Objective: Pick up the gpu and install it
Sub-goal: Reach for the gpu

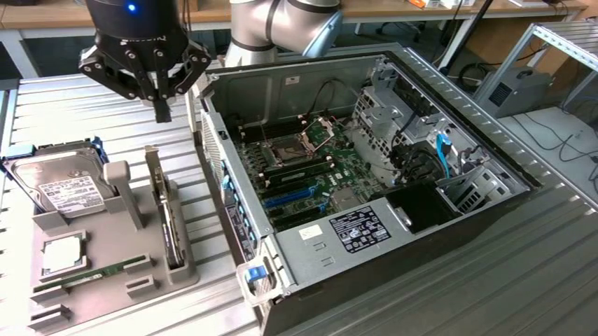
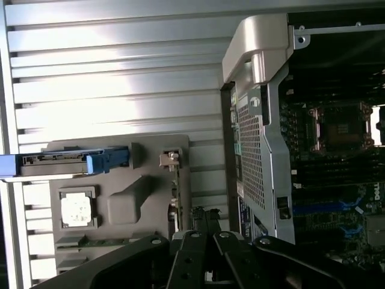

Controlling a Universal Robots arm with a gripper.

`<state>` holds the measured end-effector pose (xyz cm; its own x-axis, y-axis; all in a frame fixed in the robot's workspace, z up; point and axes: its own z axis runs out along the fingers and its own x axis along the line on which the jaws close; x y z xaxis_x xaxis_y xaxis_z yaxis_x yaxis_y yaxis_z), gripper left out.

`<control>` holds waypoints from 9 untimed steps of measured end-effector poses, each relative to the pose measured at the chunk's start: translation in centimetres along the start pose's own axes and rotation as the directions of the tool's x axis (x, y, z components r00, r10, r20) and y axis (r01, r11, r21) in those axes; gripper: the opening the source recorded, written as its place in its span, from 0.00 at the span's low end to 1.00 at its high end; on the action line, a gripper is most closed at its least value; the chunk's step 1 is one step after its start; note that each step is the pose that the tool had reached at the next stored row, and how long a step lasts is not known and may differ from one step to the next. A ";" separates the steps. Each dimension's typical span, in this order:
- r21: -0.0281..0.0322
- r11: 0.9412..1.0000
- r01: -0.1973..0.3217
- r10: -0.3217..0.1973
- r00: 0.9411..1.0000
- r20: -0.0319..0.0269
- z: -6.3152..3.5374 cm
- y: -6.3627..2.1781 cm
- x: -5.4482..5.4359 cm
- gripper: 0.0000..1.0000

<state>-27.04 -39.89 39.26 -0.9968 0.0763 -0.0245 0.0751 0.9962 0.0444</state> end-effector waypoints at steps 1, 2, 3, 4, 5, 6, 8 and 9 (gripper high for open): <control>0.000 1.000 0.000 0.000 1.000 0.000 -0.01 -0.02 0.2 0.11; 0.000 1.000 0.000 0.000 1.000 0.000 -0.01 -0.03 0.4 0.11; 0.000 1.000 0.000 0.000 1.000 0.000 -0.01 -0.05 0.7 0.11; 0.000 1.000 0.000 0.000 1.000 0.000 -0.02 -0.07 0.9 0.11; 0.000 1.000 0.000 0.000 1.000 0.000 -0.02 -0.07 1.0 0.11; 0.000 1.000 0.000 0.000 1.000 0.000 -0.02 -0.08 1.0 0.11; 0.000 1.000 0.000 0.000 1.000 0.000 -0.02 -0.08 1.0 0.11; 0.000 1.000 0.000 0.000 1.000 0.000 -0.02 -0.08 1.0 0.11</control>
<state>-28.08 -39.89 39.25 -0.9968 0.0761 -0.0244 0.0750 0.9962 0.0443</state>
